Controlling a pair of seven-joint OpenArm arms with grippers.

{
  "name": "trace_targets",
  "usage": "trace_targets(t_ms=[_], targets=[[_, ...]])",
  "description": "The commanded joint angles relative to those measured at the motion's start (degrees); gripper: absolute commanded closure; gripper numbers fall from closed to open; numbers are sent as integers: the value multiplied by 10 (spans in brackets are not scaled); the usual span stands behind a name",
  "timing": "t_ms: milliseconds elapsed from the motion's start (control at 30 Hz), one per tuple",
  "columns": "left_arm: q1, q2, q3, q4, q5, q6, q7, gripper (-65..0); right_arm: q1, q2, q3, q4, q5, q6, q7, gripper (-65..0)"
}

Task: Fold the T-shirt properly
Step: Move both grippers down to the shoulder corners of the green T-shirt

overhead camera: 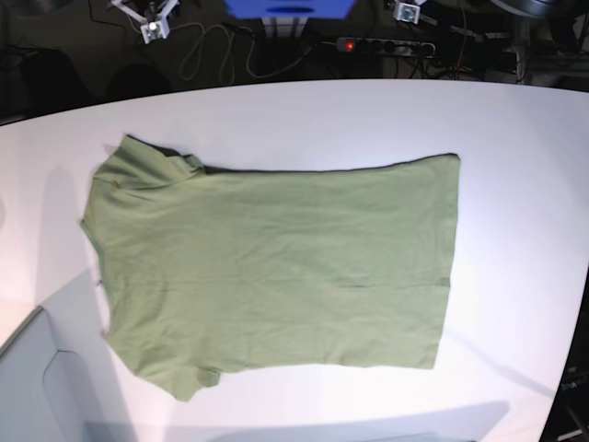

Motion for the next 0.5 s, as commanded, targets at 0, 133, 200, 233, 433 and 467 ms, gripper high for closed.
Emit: trace_targets(t_ms=[0,133,200,233,433,467], targets=[[25,-4,-12,37,0,2,-15,-1,-16,8,10,29,-1,2,3,-2],[75,-6,-37,155,0,2,-15,-1,-35,10,51,124,-1,5,-33,-3],[89,-6,-50,194,0,2,-15,-1,-38,10,68,165,-1,5,-54,-3],[92,-5,-57,215,0,2,-15,-1,-38,10,76,187,-1,5,-63,-4],[80,-2,-99,298,-2,3,-15,-42,2,11,103,243,-1,6,-103,-11],[71,-2,-103,308,-7,3,-15,-75,14,11,103,243,-1,7,-117,-27]])
